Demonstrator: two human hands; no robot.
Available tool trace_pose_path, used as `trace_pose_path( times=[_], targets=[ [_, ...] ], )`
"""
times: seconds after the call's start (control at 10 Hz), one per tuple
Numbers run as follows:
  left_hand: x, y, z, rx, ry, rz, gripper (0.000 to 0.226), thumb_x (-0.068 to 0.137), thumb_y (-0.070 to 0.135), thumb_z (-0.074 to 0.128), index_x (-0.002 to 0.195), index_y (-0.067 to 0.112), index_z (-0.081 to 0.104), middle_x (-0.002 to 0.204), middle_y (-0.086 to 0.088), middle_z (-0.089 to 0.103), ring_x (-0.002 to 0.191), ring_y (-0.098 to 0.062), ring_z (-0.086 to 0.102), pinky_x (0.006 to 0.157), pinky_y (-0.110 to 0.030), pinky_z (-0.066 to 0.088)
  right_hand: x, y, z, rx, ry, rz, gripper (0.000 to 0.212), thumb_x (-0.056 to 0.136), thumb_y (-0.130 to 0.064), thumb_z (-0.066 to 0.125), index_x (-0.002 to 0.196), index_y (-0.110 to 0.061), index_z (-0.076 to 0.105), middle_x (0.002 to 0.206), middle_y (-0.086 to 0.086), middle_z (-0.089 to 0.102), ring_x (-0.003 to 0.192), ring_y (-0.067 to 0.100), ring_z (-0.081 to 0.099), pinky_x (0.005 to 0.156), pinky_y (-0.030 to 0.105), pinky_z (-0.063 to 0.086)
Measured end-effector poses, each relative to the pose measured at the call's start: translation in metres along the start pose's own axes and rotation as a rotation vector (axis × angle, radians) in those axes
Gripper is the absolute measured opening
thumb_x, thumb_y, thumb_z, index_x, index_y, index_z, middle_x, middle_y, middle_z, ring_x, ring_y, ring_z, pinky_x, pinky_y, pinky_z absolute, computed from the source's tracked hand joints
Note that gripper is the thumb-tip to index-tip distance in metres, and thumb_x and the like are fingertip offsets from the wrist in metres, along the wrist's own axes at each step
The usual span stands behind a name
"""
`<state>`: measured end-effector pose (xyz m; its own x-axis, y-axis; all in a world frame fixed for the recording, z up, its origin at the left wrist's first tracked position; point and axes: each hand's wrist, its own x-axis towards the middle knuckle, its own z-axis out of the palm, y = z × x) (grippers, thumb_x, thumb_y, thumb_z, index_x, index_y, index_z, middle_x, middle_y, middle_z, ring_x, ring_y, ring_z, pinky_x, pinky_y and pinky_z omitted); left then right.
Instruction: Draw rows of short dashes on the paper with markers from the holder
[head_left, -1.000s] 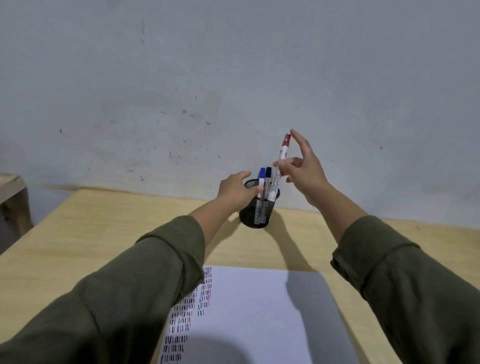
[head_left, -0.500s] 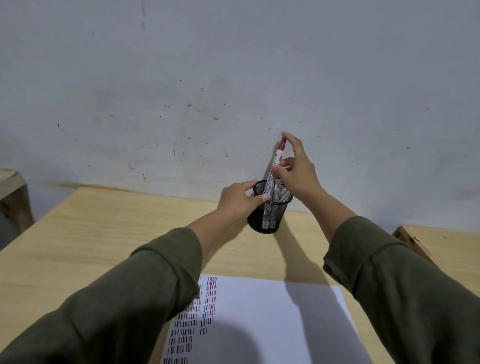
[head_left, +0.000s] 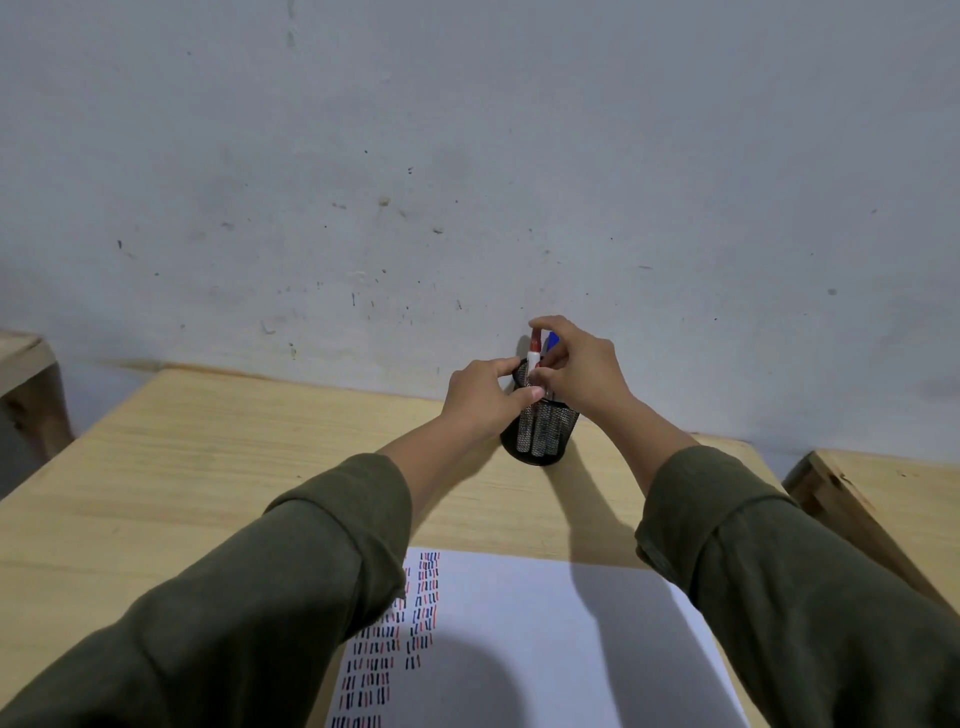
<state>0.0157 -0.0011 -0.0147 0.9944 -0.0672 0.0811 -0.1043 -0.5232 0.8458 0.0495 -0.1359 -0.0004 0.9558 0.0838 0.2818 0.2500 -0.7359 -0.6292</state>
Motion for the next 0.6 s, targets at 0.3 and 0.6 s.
trace_pose_path(
  times=[0.3,0.6],
  targets=[
    [0.001,0.001,0.002,0.005,0.016,0.002,0.055,0.084,0.032,0.066,0.135,0.019,0.051,0.141,-0.002,0.053,0.136,-0.019,0.041,0.107,-0.026,0.032,0.006,0.006,0.003,-0.209,0.012,-0.009,0.044,0.081,-0.004,0.060,0.123,-0.016,0.056,0.095,0.014,0.071,0.080,0.022,0.058,0.052,0.008,0.031],
    [-0.004,0.011,0.000,0.041,0.092,0.009,0.056,0.088,0.036,0.059,0.140,0.020,0.045,0.143,-0.003,0.050,0.137,-0.022,0.038,0.110,-0.033,0.031,-0.011,-0.017,-0.019,-0.051,0.093,-0.013,0.054,0.085,-0.008,0.059,0.136,-0.020,0.048,0.084,0.007,0.069,0.083,0.012,0.053,0.079,0.016,0.036]
  ],
)
